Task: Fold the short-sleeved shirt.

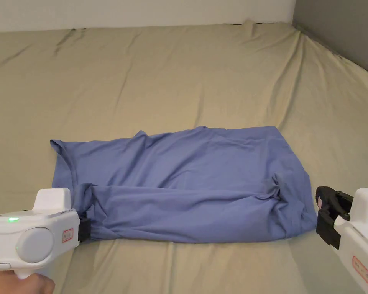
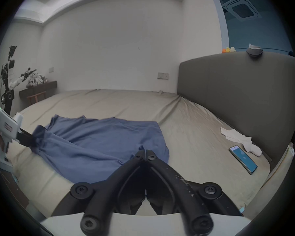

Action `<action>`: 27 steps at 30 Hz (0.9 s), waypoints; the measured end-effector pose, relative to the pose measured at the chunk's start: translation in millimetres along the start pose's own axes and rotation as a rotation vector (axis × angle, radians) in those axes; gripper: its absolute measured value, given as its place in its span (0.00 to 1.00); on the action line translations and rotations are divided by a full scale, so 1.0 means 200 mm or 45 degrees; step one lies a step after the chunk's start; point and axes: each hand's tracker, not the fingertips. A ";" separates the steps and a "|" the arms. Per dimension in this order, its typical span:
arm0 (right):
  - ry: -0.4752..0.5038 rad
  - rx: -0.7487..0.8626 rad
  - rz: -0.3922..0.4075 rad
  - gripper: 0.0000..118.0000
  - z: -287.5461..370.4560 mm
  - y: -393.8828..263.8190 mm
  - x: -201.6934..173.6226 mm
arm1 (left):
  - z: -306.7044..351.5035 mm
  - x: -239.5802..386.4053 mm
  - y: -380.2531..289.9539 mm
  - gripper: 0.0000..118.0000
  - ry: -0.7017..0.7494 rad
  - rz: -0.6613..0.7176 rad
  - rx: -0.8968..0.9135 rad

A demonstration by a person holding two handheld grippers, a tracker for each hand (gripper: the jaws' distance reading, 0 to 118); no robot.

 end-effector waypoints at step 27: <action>0.227 -0.402 -0.196 0.11 -0.23 -0.13 0.15 | 0.22 -0.07 -0.12 0.08 -0.055 0.058 -0.058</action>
